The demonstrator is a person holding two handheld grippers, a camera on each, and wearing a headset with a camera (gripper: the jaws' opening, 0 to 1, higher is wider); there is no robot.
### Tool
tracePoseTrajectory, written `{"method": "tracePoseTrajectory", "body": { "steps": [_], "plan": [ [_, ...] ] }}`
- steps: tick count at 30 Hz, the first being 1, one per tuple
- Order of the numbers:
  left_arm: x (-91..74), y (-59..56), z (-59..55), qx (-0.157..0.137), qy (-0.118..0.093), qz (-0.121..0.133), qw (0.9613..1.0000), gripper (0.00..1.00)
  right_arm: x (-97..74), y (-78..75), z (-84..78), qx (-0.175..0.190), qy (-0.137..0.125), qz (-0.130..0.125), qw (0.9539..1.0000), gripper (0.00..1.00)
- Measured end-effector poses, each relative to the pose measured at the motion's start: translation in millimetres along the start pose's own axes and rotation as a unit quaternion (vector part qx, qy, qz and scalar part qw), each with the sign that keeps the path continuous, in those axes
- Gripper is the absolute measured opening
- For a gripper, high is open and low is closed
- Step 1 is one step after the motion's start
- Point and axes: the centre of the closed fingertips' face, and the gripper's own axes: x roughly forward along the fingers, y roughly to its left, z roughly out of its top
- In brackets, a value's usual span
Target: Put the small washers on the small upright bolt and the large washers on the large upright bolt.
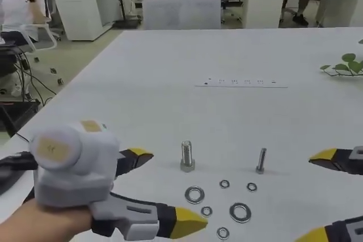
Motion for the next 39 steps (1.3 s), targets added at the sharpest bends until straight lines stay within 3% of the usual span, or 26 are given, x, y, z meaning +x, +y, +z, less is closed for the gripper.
{"method": "tracePoseTrajectory", "body": {
  "steps": [9, 15, 25, 39],
  "plan": [
    [-0.1, 4.5, -2.2, 0.007, -0.005, 0.000, 1.0000, 0.93, 7.1, -1.1, 9.4, -0.043, 0.024, 0.026, 0.9984, 0.78],
    [-1.2, 6.0, 0.5, 0.011, -0.010, 0.001, 0.9999, 0.93, 13.9, 2.3, 16.5, -0.079, 0.044, 0.052, 0.9946, 0.75],
    [-2.9, 6.2, 5.6, 0.013, -0.019, -0.001, 0.9997, 0.93, 27.5, 3.8, 20.5, -0.118, 0.083, 0.091, 0.9854, 0.68],
    [-4.0, 8.5, 8.7, 0.011, -0.025, 0.003, 0.9996, 0.93, 46.4, -1.8, 34.6, -0.164, 0.115, 0.134, 0.9706, 0.61]
  ]
}}
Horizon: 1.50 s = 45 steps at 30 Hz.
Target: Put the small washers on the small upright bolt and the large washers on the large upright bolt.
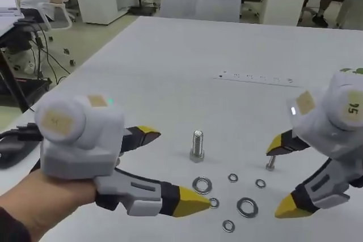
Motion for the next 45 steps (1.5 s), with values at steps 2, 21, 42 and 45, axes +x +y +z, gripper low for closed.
{"method": "tracePoseTrajectory", "body": {
  "steps": [2, 21, 42, 45],
  "plan": [
    [0.1, 0.8, 0.9, 0.000, -0.002, 0.001, 1.0000, 0.93, 2.5, -1.1, 1.9, 0.000, 0.001, 0.008, 1.0000, 0.60],
    [3.8, 2.9, 1.1, 0.004, 0.001, 0.003, 1.0000, 0.93, 29.2, 4.7, -4.3, -0.019, 0.042, 0.057, 0.9973, 0.46],
    [5.2, 0.6, -2.0, 0.009, 0.005, -0.004, 0.9999, 0.92, 58.9, 7.3, -14.0, -0.029, 0.090, 0.085, 0.9919, 0.37],
    [5.1, 0.1, -3.3, 0.010, 0.007, -0.005, 0.9999, 0.92, 61.5, 8.9, -16.3, -0.029, 0.095, 0.088, 0.9911, 0.37]
  ]
}}
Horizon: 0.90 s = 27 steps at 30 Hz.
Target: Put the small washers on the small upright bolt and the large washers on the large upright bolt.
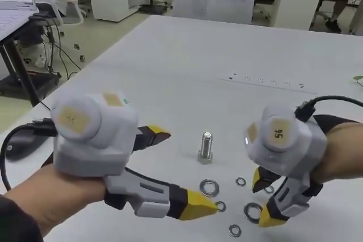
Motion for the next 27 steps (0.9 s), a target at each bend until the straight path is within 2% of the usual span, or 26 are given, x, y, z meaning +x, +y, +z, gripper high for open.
{"method": "tracePoseTrajectory", "body": {
  "steps": [16, 27],
  "plan": [
    [-1.6, -0.1, -1.3, 0.002, 0.001, 0.000, 1.0000, 0.91, 8.6, 2.6, -2.2, 0.000, 0.011, 0.005, 0.9999, 0.33],
    [-1.4, -0.9, -1.6, 0.003, 0.003, 0.000, 1.0000, 0.91, 12.6, 0.3, -3.2, -0.006, 0.020, -0.006, 0.9998, 0.31]
  ]
}}
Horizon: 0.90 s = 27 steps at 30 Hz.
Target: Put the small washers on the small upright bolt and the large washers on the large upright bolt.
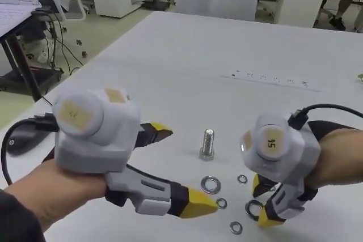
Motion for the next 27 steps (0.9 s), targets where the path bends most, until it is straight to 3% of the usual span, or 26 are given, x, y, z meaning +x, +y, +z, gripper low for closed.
{"method": "tracePoseTrajectory", "body": {
  "steps": [27],
  "plan": [
    [1.0, -2.2, -0.1, 0.004, 0.002, -0.004, 1.0000, 0.90, 0.4, 3.0, 0.8, -0.008, 0.028, -0.002, 0.9996, 0.24]
  ]
}}
